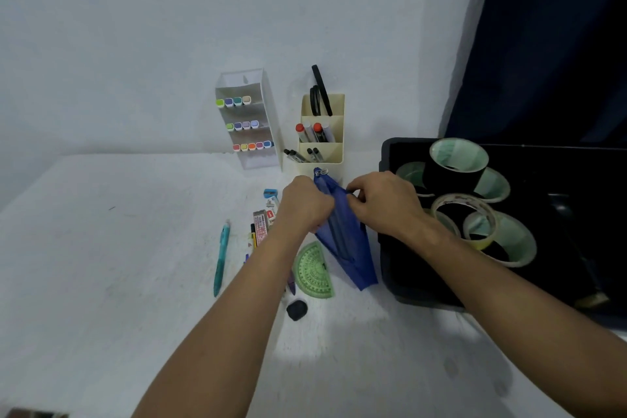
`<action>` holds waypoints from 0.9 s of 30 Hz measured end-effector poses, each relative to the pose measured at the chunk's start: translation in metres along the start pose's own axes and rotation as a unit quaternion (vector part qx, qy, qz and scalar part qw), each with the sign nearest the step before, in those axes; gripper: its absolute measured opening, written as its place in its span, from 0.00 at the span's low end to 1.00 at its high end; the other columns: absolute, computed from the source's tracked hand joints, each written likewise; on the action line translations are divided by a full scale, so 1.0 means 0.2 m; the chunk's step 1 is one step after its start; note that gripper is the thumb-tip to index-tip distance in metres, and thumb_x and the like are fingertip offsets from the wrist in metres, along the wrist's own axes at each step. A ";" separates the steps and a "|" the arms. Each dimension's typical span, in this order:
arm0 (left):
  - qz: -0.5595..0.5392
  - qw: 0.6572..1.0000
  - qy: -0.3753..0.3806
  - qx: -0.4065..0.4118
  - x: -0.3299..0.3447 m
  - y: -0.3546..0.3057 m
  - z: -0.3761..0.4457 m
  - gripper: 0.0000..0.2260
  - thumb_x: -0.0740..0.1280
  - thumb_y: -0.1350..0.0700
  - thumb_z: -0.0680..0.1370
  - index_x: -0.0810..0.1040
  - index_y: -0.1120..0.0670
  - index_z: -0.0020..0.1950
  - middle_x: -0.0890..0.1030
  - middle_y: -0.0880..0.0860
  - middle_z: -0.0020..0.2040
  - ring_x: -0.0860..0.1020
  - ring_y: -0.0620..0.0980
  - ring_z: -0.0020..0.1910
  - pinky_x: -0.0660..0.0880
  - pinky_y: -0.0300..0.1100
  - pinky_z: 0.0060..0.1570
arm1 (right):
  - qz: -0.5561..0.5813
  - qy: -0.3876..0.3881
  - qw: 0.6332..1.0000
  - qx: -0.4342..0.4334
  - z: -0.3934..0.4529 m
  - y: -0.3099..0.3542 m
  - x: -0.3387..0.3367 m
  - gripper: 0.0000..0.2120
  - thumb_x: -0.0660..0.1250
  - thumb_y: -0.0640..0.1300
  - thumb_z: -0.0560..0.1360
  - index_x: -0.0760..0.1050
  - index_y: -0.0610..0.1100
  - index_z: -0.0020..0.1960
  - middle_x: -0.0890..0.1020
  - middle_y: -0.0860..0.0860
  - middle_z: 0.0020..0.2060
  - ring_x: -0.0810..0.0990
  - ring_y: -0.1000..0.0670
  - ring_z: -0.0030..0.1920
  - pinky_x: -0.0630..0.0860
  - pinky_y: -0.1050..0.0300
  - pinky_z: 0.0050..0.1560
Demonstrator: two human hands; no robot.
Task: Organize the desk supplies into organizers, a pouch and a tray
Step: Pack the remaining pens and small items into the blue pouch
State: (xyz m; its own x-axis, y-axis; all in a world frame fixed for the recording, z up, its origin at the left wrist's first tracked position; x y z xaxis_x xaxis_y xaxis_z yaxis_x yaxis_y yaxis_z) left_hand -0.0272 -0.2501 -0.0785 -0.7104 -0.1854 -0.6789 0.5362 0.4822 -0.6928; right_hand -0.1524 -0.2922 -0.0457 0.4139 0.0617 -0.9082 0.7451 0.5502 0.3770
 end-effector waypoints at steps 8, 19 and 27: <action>0.060 0.990 -0.091 0.094 -0.10 -0.06 -0.04 0.06 0.62 0.66 0.72 0.78 0.63 0.37 0.77 0.55 0.31 0.78 0.52 0.35 0.65 0.30 0.26 | 0.002 0.007 1.000 0.005 0.02 -0.01 0.01 0.12 0.61 0.48 0.75 0.82 0.49 0.53 0.85 0.51 0.42 0.81 0.47 0.48 0.76 0.56 0.45; 0.325 0.945 0.041 0.009 0.12 0.27 -0.19 0.21 0.69 0.39 0.71 0.70 0.55 0.45 0.74 0.53 0.41 0.75 0.53 0.42 0.72 0.44 0.39 | 0.030 -0.010 0.999 -0.003 0.01 -0.04 0.02 0.12 0.63 0.48 0.74 0.81 0.49 0.54 0.84 0.51 0.45 0.80 0.48 0.49 0.73 0.59 0.43; 0.261 0.961 0.089 -0.018 0.16 0.32 -0.17 0.20 0.75 0.44 0.67 0.68 0.55 0.41 0.71 0.50 0.36 0.73 0.50 0.39 0.69 0.40 0.36 | -0.025 0.014 0.996 -0.080 -0.02 0.07 0.07 0.09 0.61 0.48 0.75 0.80 0.50 0.47 0.82 0.51 0.38 0.73 0.46 0.50 0.58 0.51 0.51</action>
State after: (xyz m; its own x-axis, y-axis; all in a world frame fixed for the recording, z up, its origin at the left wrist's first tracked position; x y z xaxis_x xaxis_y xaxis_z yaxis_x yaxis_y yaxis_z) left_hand -0.0311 -0.1962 -0.1375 -0.4175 0.2381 -0.8769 0.8272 0.4990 -0.2584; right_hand -0.1375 -0.2802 -0.0538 0.3626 0.0536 -0.9304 0.6701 0.6789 0.3002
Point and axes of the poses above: each hand's wrist, its own z-axis towards the middle knuckle, its own x-axis out of the palm, y = z × x, the point moved 10 cm from there along z, towards the middle knuckle
